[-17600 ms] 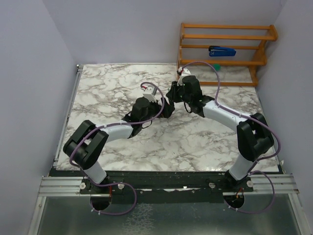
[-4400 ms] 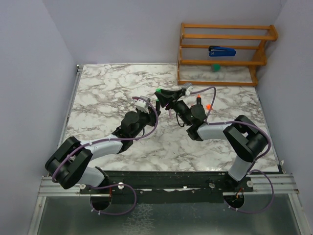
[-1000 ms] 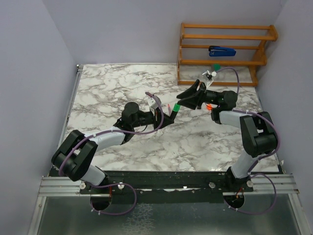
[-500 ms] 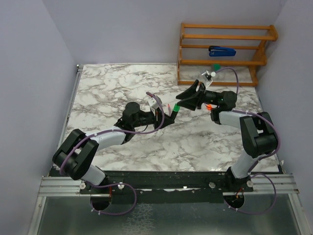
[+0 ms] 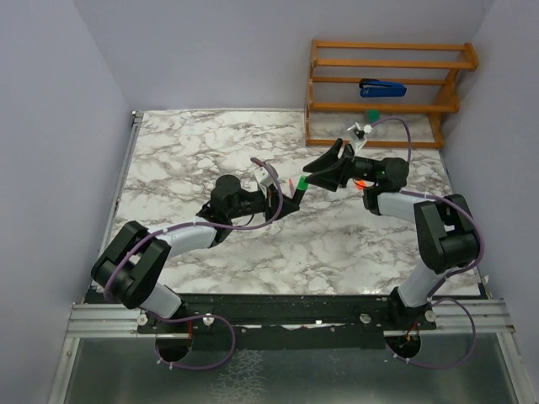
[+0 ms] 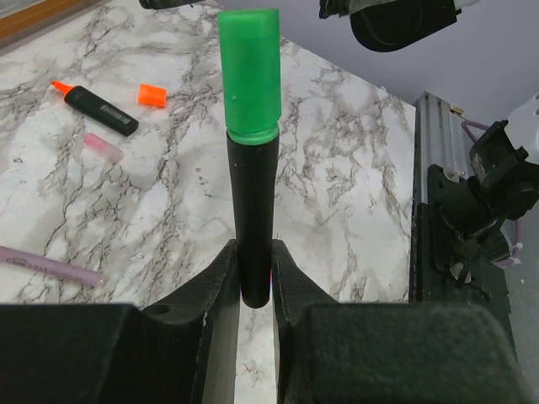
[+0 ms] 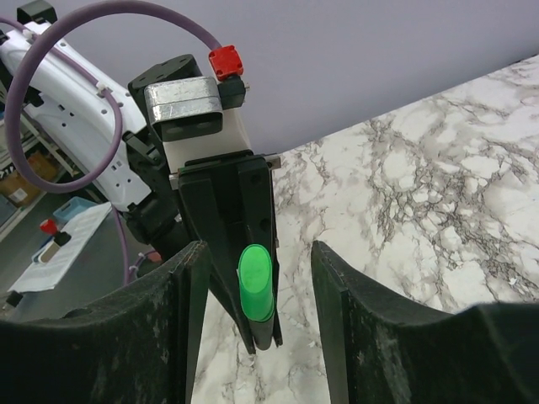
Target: Insert the pens into the pen caps
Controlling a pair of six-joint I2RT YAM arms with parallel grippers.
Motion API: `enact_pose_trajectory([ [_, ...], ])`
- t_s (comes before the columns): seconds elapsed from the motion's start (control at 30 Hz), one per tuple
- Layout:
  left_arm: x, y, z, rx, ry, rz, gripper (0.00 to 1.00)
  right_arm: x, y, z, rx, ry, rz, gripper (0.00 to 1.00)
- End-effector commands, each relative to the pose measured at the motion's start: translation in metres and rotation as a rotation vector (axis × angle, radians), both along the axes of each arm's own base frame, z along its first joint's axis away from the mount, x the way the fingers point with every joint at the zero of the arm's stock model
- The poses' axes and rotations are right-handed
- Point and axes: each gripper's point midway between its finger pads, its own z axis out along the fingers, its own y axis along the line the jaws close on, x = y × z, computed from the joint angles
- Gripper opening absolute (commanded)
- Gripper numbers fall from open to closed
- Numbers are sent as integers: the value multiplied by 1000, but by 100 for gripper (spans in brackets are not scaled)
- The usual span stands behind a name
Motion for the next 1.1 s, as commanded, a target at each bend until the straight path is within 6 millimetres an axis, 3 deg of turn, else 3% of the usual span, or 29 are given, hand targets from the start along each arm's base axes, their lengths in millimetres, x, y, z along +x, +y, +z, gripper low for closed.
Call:
enact_pose_trajectory([
  [0.0, 9, -1, 16, -26, -60, 19, 0, -19, -1, 19, 40, -252, 31, 54],
  [0.17, 10, -1, 16, -26, -60, 19, 0, -18, 0, 16, 37, -242, 37, 47],
  [0.3, 11, -1, 17, -27, -61, 22, 0, -17, 1, 14, 33, -233, 44, 32],
  [0.6, 12, -3, 18, -28, -65, 22, 0, -17, 6, 8, 23, -217, 68, 28],
  [0.87, 13, -2, 17, -26, -66, 24, 0, -16, 7, 5, 17, -206, 78, 2],
  [1.07, 18, 1, 30, -43, -93, 20, 0, -19, 9, -1, 1, -198, 102, 1],
])
